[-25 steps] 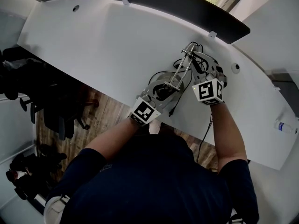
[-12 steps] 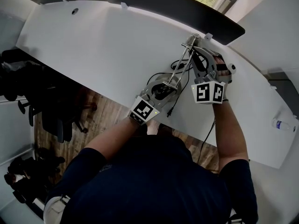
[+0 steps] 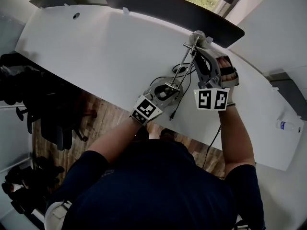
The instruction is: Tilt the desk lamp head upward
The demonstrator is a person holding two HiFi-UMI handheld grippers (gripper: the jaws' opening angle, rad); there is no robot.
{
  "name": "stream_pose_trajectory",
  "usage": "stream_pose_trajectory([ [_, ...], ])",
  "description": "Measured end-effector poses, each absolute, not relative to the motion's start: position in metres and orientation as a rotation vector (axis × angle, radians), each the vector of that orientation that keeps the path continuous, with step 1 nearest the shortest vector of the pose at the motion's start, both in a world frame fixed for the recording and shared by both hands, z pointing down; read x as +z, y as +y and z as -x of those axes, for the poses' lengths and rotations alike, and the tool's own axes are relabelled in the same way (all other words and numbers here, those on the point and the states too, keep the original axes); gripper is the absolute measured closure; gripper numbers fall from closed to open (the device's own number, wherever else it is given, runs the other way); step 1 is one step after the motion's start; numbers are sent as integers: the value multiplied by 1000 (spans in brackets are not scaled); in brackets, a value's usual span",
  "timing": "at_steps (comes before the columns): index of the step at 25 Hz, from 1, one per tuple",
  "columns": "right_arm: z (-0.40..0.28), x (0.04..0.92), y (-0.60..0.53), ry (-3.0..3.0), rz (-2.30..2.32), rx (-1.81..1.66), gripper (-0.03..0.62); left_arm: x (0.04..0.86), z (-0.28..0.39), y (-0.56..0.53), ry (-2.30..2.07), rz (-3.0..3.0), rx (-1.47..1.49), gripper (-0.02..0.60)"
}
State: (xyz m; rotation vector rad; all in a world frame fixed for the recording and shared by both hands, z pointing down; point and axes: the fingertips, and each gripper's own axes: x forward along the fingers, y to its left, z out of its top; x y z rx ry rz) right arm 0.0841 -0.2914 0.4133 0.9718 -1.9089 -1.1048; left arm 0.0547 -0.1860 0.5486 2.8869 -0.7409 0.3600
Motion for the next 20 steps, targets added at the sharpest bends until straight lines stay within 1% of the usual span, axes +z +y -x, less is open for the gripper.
stream_pose_trajectory([
  [20,-75,378,-259,-1740,-975,-1244,491,548,-59,-184,-688,-2888,424,448],
])
